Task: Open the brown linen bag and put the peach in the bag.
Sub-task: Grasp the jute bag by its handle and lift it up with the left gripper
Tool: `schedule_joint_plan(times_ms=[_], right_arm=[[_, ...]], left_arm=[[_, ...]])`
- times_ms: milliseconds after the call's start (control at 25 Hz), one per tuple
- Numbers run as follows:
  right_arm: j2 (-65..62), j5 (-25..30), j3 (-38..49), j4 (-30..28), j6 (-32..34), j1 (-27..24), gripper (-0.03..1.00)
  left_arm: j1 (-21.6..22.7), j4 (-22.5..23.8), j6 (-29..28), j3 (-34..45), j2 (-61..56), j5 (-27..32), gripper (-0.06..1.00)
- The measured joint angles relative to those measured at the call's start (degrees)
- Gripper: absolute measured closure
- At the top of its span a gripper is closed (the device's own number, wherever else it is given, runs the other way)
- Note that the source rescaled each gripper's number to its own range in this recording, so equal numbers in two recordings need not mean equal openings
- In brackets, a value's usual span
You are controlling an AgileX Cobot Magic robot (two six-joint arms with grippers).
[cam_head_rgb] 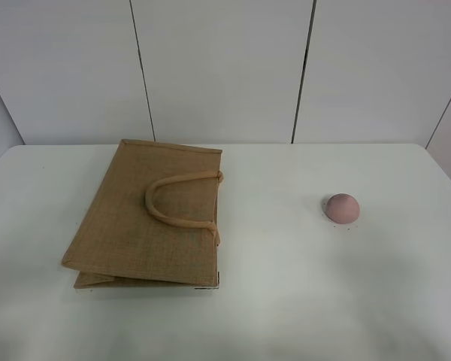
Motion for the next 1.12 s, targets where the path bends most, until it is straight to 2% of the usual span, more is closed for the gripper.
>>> schedule_joint_plan(times_ms=[360,520,800,1120], right_arm=[[0.00,0.00,0.00,0.00,0.00,0.00,-0.03],[0.00,0.00,0.00,0.00,0.00,0.00,-0.03],[0.00,0.00,0.00,0.00,0.00,0.00,-0.03],[0.00,0.00,0.00,0.00,0.00,0.00,-0.03]], left_arm=[[0.00,0.14,0.00,-0.05,0.00,0.00,-0.05],[0.00,0.31,0.00,-2.71,2.39,1.20,-0.05],[0.00,0.37,1.23,-11.15,23.45,2.87,-0.06],[0.00,3.09,1.72,-24.97,54.19,-1.80,-0.06]])
